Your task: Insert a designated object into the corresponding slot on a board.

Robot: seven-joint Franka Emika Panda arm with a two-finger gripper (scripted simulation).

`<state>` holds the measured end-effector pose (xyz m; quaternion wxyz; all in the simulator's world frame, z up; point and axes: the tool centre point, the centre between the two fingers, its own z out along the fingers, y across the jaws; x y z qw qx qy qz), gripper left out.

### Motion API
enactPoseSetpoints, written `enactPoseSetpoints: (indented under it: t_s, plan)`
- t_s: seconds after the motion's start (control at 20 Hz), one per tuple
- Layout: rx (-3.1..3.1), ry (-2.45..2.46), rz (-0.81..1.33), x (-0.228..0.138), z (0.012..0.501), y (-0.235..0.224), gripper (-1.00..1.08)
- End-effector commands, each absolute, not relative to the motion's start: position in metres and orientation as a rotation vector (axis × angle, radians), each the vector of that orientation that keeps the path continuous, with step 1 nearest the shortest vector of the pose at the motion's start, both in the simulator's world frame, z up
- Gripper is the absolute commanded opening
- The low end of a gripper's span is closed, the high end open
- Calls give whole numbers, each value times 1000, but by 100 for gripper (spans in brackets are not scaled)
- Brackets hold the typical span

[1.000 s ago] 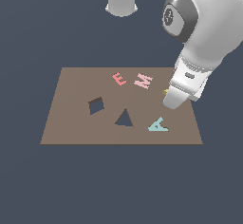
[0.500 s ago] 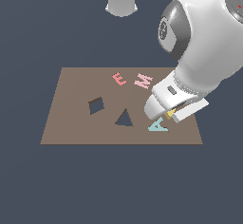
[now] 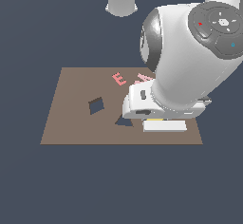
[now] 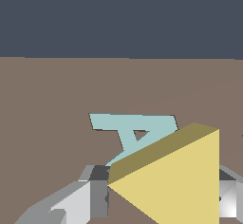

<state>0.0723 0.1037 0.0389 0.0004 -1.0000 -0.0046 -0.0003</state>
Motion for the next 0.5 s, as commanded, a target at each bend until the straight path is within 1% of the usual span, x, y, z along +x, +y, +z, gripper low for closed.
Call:
enactPoseSetpoints:
  t_s: [0.0, 0.45]
  plan:
    - [-3136, 164, -1, 78, 40, 89, -100]
    - [-3074, 647, -1, 81, 40, 44, -100]
